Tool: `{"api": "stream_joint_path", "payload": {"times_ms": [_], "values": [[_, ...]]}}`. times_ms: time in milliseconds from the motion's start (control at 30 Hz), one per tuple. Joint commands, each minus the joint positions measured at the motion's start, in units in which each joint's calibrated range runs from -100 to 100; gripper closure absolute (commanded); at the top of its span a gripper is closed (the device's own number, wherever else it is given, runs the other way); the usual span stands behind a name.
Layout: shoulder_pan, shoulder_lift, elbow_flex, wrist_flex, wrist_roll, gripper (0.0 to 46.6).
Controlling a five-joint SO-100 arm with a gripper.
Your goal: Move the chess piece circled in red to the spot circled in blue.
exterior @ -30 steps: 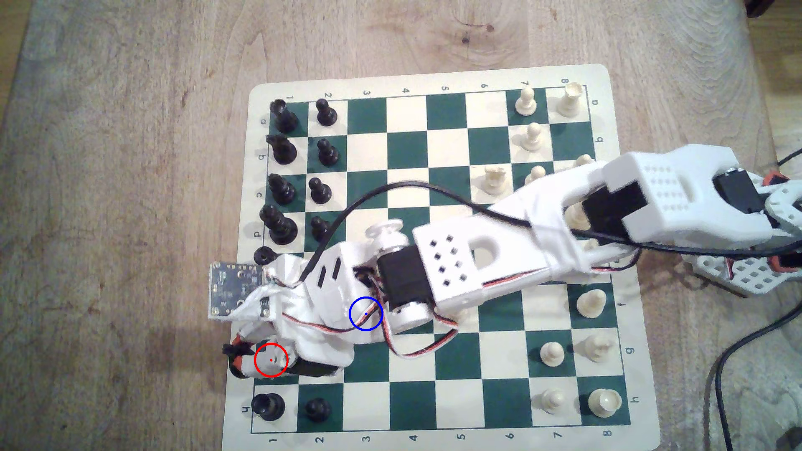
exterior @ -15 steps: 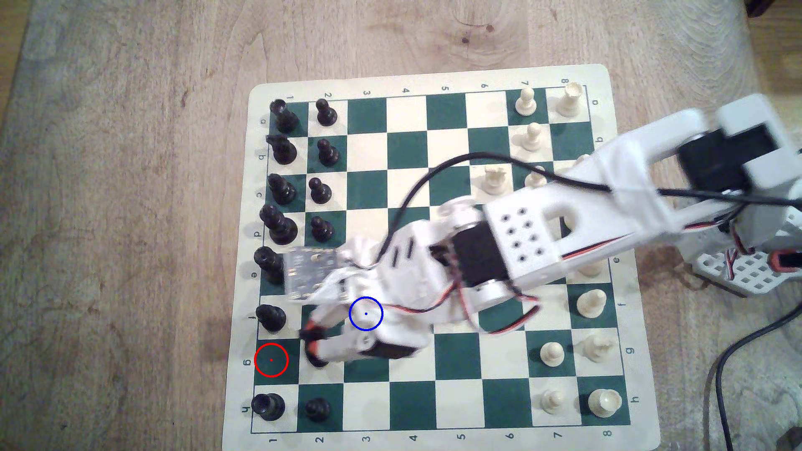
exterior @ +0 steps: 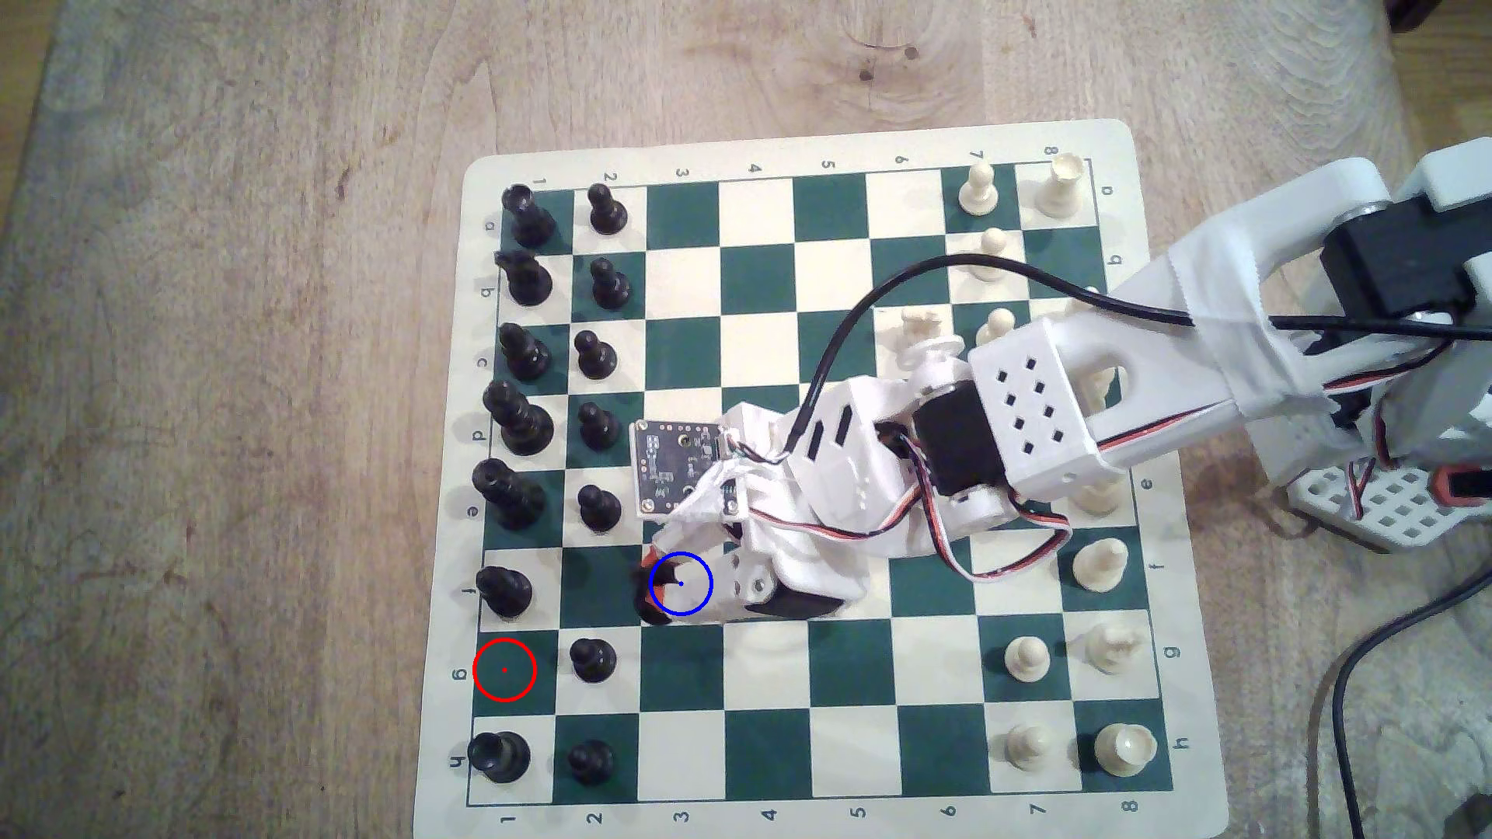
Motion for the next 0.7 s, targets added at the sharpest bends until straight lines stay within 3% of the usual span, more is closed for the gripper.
{"api": "stream_joint_path", "payload": {"times_ms": [0, 667], "values": [[0.70, -1.64, -1.13, -1.55, 0.20, 46.4], [0.55, 5.07, -0.59, -2.53, 2.10, 46.4]]}}
